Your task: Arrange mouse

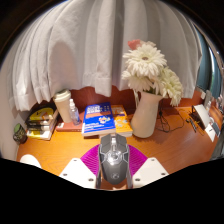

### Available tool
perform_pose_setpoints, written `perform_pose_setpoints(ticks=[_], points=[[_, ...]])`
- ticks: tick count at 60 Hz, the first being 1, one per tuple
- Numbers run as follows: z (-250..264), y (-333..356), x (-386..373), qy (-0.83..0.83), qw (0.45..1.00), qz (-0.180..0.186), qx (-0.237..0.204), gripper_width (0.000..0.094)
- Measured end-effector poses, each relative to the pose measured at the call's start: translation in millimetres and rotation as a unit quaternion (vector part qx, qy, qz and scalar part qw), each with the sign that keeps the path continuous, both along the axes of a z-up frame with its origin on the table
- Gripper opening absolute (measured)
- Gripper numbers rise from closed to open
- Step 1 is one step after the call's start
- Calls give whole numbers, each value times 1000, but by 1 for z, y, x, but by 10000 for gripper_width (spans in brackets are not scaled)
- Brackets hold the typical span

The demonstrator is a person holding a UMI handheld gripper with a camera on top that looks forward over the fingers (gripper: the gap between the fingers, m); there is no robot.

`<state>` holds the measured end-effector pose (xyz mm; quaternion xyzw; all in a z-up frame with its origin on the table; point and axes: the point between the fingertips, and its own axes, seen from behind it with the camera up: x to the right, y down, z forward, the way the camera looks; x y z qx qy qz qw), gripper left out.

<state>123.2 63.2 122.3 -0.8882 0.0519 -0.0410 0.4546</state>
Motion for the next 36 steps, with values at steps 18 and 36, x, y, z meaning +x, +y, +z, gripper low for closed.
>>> perform_pose_setpoints(ticks=[18,36], points=[[126,-2,-144,3,996,33,81,366],[52,-42,-327,33,992,117,39,358]])
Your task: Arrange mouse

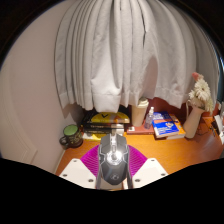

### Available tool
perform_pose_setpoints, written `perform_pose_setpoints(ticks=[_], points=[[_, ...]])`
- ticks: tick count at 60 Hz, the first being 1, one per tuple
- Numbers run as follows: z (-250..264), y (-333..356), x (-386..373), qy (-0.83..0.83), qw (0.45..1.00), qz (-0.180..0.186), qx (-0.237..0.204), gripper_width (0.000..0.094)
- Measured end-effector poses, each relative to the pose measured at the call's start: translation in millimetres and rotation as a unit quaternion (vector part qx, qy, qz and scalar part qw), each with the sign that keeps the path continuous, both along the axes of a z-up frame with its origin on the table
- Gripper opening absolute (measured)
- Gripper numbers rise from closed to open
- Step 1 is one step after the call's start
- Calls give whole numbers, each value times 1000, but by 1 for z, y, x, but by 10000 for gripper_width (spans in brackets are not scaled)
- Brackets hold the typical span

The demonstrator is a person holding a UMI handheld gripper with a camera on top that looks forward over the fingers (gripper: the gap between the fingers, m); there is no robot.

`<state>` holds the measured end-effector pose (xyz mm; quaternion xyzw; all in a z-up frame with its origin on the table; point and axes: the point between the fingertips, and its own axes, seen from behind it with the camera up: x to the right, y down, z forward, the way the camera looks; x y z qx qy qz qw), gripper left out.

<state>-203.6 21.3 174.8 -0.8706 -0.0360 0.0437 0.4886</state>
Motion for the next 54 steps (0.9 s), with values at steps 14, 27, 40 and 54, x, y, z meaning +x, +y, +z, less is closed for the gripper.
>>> perform_pose_setpoints(ticks=[14,27,40,54], points=[[-134,-33,-80,-10,996,26,-89,356],[-185,-47,-89,-30,994,26,-104,358],[-188,-46,-91,-24,993,29,-110,501],[-136,-53,-56,-9,995,19,-102,848]])
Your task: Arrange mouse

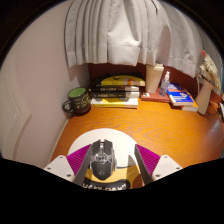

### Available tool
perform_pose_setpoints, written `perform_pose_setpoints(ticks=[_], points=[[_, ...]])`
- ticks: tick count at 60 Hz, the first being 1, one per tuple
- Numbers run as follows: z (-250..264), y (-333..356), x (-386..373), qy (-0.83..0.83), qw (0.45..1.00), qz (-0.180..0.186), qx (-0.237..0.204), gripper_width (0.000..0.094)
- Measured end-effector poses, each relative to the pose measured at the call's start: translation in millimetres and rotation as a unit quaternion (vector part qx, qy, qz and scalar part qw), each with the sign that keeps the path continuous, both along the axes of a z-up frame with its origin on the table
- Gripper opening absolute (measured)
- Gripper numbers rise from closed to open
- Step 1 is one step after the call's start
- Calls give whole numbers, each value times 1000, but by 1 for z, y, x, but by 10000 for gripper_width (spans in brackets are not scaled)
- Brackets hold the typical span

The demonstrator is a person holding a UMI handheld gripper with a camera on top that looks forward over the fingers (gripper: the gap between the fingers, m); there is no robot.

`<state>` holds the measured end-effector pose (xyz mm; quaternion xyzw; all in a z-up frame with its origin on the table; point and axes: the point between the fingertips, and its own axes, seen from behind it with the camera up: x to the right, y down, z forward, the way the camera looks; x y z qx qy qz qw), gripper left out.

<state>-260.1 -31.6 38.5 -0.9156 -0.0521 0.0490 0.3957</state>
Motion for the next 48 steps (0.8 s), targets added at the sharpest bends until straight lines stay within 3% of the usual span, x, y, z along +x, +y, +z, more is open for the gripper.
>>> perform_pose_setpoints(ticks=[15,25,48], points=[[97,-12,103,-5,999,-5,44,850],[135,-30,178,-8,998,-7,59,841],[153,-55,301,-3,997,-15,73,839]])
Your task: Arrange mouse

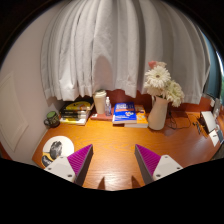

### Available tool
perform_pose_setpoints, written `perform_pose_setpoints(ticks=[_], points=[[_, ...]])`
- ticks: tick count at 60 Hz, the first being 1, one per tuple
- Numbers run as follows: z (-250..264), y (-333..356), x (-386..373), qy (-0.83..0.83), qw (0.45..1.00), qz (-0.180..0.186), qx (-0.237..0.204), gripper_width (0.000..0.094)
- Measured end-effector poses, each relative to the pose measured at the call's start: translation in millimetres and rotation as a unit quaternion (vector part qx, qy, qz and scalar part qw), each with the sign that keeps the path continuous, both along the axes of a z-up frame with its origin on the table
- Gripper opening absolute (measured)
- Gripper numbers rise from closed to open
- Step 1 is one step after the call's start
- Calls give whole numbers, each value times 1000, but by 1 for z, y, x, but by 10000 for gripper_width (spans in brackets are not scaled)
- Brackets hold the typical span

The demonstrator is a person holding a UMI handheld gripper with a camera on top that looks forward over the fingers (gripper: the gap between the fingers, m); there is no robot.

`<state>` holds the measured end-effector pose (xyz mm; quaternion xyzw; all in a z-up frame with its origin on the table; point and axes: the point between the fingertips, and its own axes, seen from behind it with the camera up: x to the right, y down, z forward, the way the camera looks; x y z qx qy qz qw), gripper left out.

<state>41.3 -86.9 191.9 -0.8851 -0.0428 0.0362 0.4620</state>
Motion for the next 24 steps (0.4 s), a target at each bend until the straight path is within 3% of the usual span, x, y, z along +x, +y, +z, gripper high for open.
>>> perform_pose_setpoints(ticks=[24], points=[[-6,-10,49,0,1000,-10,0,840]])
